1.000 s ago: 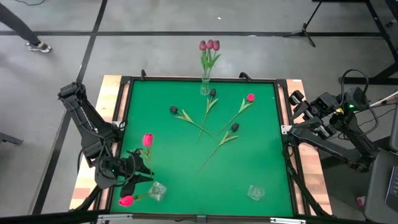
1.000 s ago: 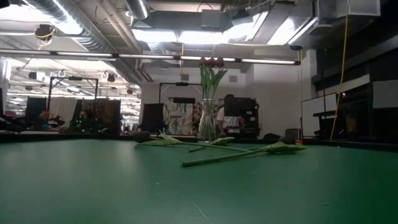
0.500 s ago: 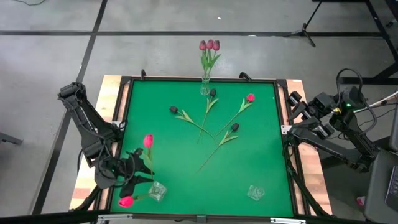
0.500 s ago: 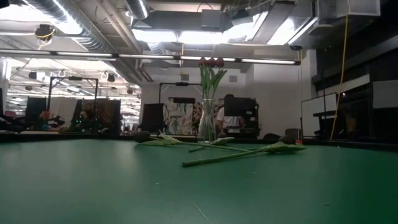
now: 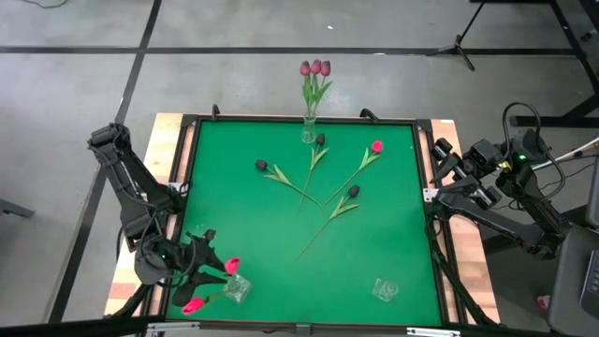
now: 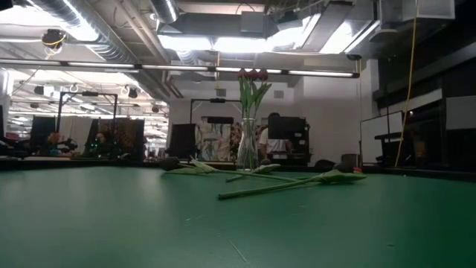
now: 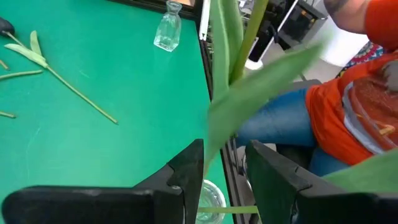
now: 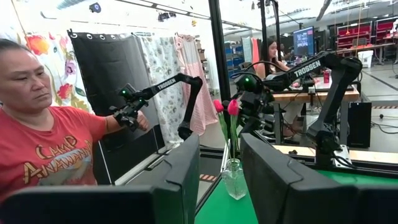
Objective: Sort flowers into vase by color
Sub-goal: Put the bottom red tulip into the bottom left transparent vase, then put the red tulip into the bottom left transparent vase
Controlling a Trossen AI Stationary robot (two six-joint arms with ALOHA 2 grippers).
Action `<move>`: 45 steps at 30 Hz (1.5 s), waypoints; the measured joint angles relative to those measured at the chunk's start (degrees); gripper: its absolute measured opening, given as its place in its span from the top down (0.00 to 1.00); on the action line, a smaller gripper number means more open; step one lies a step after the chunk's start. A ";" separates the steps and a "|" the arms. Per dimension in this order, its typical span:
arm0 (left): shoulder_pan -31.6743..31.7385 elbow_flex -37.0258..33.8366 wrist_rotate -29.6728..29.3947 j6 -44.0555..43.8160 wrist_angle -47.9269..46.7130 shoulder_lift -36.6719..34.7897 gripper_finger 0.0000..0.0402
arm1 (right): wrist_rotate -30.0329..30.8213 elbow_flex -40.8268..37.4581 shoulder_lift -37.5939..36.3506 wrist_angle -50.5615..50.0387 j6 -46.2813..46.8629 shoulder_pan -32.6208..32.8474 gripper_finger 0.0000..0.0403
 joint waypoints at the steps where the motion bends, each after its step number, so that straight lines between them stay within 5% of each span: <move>1: 0.00 0.00 0.02 -0.11 -0.25 0.00 0.71 | 0.02 0.00 0.00 -0.01 0.00 0.00 0.71; 7: 0.01 0.00 -1.67 -2.39 -5.37 -0.04 0.71 | 0.13 0.02 0.00 -0.09 -0.50 0.00 0.71; 13: 0.91 0.00 -12.01 -10.62 -13.41 -0.28 0.71 | 3.79 0.04 0.00 -2.58 -3.26 0.02 0.71; 22: 5.07 0.00 -26.08 -10.90 -16.59 -5.05 0.71 | 25.70 0.07 1.21 -22.09 -13.43 0.02 0.71; 27: 10.07 0.00 -26.78 -10.87 -17.42 -8.29 0.71 | 40.45 0.01 3.35 -34.41 -16.16 0.05 0.71; 32: 15.30 0.00 -26.83 -10.92 -16.86 -9.95 0.71 | 44.91 -3.78 8.70 -34.16 -12.73 0.07 0.71; 37: 20.26 -0.01 -26.97 -10.96 -16.91 -10.23 0.71 | 55.46 -8.70 12.77 -33.52 -7.26 0.04 0.71; 45: 26.37 0.00 -24.40 -14.99 -16.94 -10.25 0.71 | 56.97 -20.73 20.87 -20.57 4.86 0.07 0.71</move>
